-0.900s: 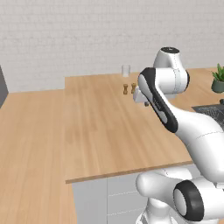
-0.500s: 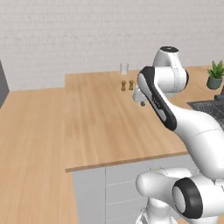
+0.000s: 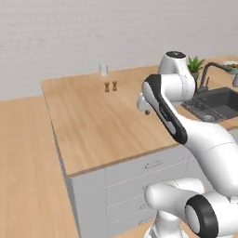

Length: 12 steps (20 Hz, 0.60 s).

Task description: Take a straw from the drawer in front and place it inside the glass cup on the dining counter.

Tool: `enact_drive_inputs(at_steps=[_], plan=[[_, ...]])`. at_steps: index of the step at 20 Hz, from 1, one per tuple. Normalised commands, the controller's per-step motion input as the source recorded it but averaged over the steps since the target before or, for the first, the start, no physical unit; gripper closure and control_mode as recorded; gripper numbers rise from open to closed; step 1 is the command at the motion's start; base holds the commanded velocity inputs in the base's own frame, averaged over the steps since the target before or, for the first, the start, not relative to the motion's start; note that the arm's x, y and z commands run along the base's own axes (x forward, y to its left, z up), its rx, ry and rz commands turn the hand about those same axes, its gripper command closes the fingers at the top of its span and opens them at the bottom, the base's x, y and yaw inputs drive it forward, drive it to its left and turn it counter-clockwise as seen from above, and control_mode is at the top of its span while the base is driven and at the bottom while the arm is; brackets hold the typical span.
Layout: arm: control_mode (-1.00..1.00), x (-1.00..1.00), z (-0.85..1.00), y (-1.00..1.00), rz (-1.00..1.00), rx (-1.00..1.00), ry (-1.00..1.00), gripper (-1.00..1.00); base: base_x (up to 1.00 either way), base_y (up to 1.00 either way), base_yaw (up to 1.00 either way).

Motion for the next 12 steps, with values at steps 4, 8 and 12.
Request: enact_drive_inputs(at_steps=[4, 8, 12], plan=[[1.0, 0.0, 0.0, 0.0, 0.0, 0.0, 0.0, -1.0, 0.09, 0.58, -0.7], [1.0, 0.0, 0.0, 0.0, 0.0, 0.0, 0.0, -1.0, 0.04, 0.59, -0.69], [1.0, 0.0, 0.0, 0.0, 0.0, 0.0, 0.0, -1.0, 0.0, 0.61, -0.67]])
